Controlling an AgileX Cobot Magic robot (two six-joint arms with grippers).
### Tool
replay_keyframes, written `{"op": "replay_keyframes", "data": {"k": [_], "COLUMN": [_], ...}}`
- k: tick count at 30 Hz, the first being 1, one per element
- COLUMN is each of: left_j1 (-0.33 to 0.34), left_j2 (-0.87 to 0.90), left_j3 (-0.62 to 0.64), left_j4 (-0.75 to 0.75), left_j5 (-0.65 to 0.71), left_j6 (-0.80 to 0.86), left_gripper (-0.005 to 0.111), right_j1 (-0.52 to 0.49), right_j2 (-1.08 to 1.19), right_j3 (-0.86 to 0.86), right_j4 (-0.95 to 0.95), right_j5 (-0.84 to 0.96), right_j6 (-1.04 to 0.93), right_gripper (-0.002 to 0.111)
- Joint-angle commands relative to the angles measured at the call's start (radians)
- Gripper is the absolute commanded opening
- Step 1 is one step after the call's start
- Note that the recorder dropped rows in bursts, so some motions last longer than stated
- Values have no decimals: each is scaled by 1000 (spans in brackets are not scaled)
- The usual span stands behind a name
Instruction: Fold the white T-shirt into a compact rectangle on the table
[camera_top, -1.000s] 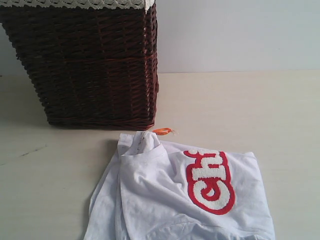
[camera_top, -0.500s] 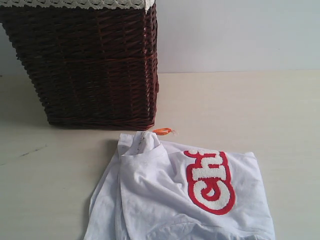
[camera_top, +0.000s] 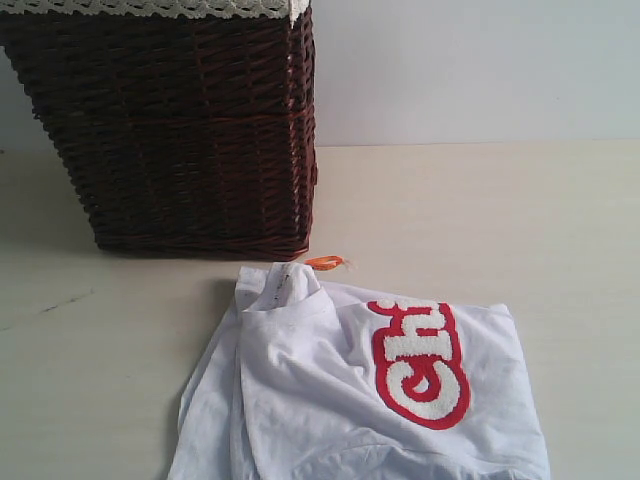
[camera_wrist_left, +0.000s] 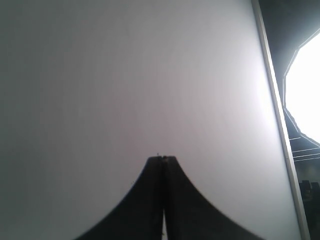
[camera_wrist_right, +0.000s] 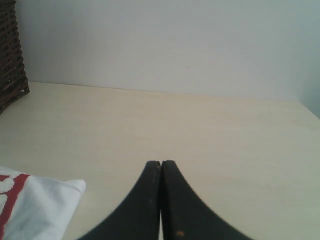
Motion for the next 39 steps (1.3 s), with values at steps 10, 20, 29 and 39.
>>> {"op": "replay_keyframes", "data": {"k": [10, 20, 29, 39], "left_j1": [1, 1, 1, 212], "left_j2": [-4, -4, -9, -38], "left_j3": [4, 4, 4, 232], "left_j4": [1, 1, 1, 128], "left_j5": [7, 7, 16, -2], "left_j6": [-4, -4, -2, -156], "left_gripper": [0, 0, 0, 0], "right_j1": [-4, -4, -4, -4], "right_j2": [-5, -5, -5, -5], "right_j3": [5, 5, 5, 5], "right_j4": [1, 1, 1, 3], "right_j5": [-4, -4, -4, -4], "right_j6": [-7, -5, -5, -5], "right_gripper": [0, 0, 0, 0]}}
